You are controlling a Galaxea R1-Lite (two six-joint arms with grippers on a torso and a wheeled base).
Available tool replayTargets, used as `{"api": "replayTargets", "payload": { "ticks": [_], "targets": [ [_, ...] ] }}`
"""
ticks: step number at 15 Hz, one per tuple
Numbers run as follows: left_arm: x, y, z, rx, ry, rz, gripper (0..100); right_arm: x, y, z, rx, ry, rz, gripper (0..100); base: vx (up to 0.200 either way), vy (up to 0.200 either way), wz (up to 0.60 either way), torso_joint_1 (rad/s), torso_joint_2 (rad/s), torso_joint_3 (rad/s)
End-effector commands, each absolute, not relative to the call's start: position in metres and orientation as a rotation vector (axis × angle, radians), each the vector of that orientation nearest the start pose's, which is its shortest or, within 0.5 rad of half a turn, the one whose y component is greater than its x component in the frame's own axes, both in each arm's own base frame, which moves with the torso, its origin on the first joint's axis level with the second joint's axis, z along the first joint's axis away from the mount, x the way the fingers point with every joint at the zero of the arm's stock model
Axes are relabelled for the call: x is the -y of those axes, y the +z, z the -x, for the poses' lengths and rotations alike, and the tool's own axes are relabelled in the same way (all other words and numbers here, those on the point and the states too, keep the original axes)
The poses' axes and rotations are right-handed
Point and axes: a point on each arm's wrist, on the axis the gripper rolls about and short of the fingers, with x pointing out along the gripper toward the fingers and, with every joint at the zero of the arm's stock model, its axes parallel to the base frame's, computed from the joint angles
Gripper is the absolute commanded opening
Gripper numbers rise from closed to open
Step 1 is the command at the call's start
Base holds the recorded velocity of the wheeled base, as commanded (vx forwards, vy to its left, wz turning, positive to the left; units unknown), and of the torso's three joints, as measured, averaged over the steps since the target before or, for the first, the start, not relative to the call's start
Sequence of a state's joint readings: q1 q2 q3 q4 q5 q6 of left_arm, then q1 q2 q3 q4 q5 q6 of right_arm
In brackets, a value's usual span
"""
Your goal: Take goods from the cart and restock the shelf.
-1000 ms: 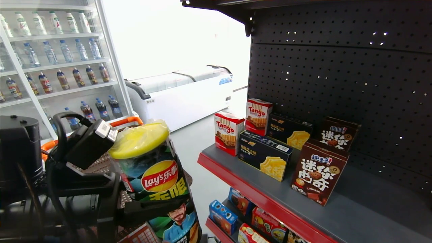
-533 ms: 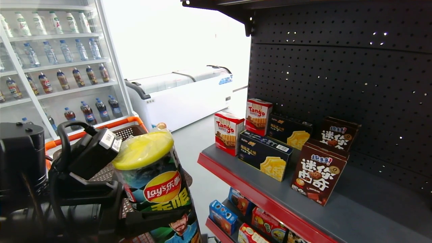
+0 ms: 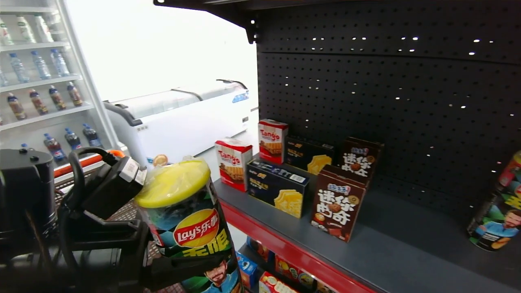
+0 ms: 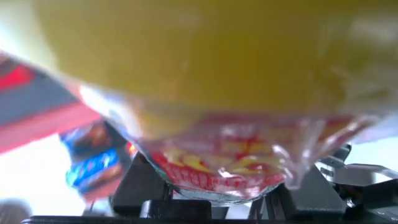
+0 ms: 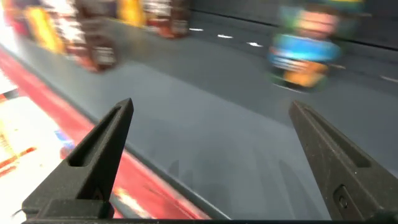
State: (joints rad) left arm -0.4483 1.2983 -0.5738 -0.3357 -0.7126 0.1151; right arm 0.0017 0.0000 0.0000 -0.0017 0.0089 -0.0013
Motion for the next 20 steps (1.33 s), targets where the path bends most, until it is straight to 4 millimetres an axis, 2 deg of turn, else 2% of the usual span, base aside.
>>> {"api": "replayTargets", "payload": {
  "ticks": [1, 13, 20],
  "targets": [
    [0.0957, 0.1924, -0.1652, -0.344, -1.166, -0.046, 0, -0.0002, 0.0756, 0.0228, 0.002, 0.011, 0.002, 100, 0.000, 0.000, -0.60, -0.002, 0.01, 0.007],
    [0.0947, 0.1908, -0.1666, -0.350, -1.157, -0.044, 0, -0.0002, 0.0756, 0.0228, 0.002, 0.011, 0.002, 100, 0.000, 0.000, -0.60, 0.003, 0.00, 0.002],
    [0.0935, 0.1906, -0.1678, -0.350, -1.141, -0.045, 0, -0.0002, 0.0756, 0.0228, 0.002, 0.011, 0.002, 100, 0.000, 0.000, 0.00, 0.000, 0.00, 0.000]
  ]
}}
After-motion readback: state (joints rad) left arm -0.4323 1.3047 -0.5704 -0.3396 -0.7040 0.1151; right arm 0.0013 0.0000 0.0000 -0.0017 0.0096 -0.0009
